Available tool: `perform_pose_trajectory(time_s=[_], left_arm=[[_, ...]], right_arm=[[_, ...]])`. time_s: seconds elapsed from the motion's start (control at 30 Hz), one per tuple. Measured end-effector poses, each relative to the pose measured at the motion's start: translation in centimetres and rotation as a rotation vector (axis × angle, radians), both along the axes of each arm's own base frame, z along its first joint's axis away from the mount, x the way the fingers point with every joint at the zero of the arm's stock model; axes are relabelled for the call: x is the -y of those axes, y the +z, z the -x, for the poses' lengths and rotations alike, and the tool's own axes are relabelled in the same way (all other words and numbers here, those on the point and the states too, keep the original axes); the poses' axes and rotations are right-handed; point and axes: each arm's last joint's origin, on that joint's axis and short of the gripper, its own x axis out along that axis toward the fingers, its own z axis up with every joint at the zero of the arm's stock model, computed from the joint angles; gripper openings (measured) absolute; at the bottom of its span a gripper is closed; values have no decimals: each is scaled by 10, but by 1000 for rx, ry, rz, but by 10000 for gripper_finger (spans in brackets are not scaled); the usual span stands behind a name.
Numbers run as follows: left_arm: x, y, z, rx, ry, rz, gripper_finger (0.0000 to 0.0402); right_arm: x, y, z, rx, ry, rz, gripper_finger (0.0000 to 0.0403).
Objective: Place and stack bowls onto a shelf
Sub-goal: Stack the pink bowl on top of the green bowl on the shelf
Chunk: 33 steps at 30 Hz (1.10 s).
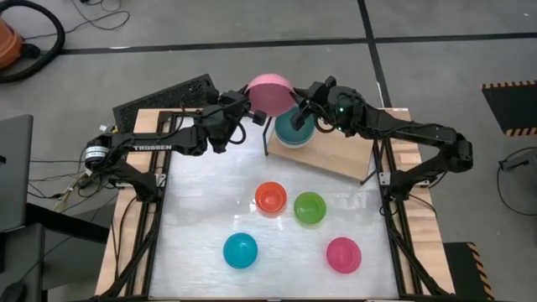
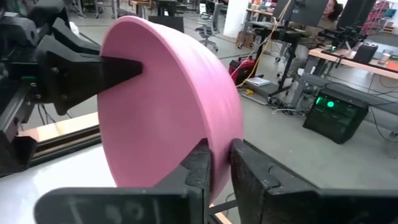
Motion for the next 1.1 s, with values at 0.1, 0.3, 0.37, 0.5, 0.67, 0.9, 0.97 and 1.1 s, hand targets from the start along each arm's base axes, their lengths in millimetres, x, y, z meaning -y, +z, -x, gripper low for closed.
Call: perform_pose_trajectory(time_s=[0.1,0.3,0.37,0.5,0.67,0.9,0.97,1.1], left_arm=[[0,0,0,1,-1,0,1],[0,-2,-1,10,-57,15,16],[1,-2,-2,3,-80,17,33],[2,-2,-3,-8,-132,14,78],[2,-2,-4,-11,-166,11,125],[3,-3,-5,5,-196,23,168],[3,-3,-5,2,-196,21,173],[3,-4,-5,-8,-187,25,176]], right_arm=[[0,0,0,-1,0,0,70],[0,0,0,-4,0,-2,68],[0,0,0,-5,-1,-2,67],[0,0,1,-6,-4,-1,65],[-1,-1,0,-15,35,-8,63],[-1,-3,0,-30,27,-12,38],[-1,-3,0,-32,27,-10,32],[-1,-3,0,-34,23,-11,32]])
